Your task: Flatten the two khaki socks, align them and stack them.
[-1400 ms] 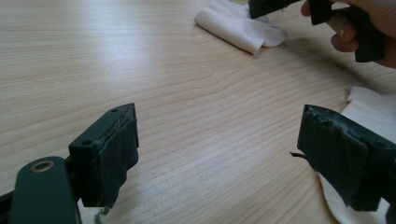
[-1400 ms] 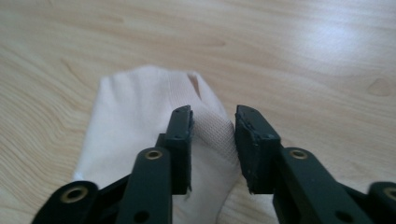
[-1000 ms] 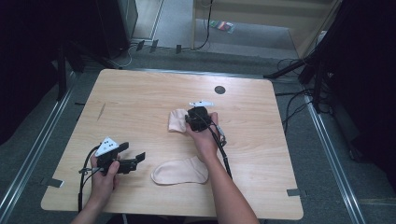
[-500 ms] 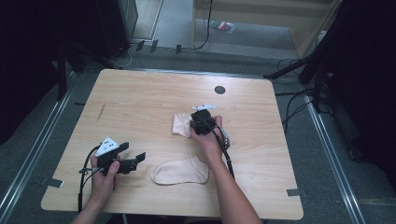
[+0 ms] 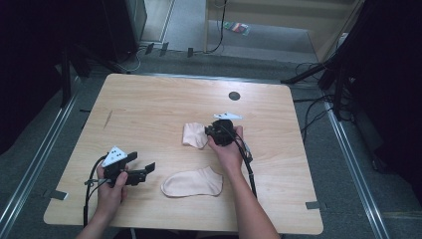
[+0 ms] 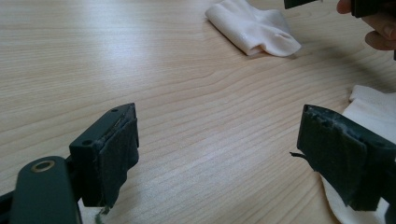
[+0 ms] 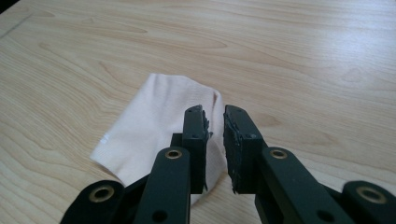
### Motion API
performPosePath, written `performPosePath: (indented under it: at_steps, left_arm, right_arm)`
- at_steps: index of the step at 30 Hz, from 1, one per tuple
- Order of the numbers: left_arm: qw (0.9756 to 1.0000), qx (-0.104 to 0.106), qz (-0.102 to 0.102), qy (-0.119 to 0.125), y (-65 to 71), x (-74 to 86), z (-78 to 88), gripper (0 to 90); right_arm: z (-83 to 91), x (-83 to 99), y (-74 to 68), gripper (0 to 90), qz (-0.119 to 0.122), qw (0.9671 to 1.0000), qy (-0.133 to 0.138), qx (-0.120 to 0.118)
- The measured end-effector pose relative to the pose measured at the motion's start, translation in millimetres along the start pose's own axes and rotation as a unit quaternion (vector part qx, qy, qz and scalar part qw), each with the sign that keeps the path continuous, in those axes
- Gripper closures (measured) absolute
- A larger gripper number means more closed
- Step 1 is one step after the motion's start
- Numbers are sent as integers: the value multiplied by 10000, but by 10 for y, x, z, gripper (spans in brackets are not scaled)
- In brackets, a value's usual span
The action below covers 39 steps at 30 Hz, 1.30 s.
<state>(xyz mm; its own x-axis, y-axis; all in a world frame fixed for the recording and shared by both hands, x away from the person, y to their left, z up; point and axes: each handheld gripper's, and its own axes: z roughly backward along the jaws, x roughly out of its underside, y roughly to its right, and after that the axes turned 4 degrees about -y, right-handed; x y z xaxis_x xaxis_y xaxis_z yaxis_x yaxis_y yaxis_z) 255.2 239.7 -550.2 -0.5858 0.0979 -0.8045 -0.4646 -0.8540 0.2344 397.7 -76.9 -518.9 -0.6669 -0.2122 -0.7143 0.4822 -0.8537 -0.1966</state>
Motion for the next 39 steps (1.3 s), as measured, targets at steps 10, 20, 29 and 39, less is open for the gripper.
performPosePath:
  at_steps: [10,20,29,39]
  left_arm:
    - [10000,10,6,7,1,1,0,137]
    - [10000,11,6,4,-4,-2,0,137]
    - [10000,14,33,40,-14,0,4,137]
    - [10000,57,24,22,-16,1,12,137]
  right_arm:
    - [-152,44,-155,891,540,9975,-145,428]
    - [37,-245,-489,900,837,9964,72,151]
    - [321,-676,-1168,900,1238,9869,676,-783]
    - [310,-507,-781,900,1006,9928,117,-642]
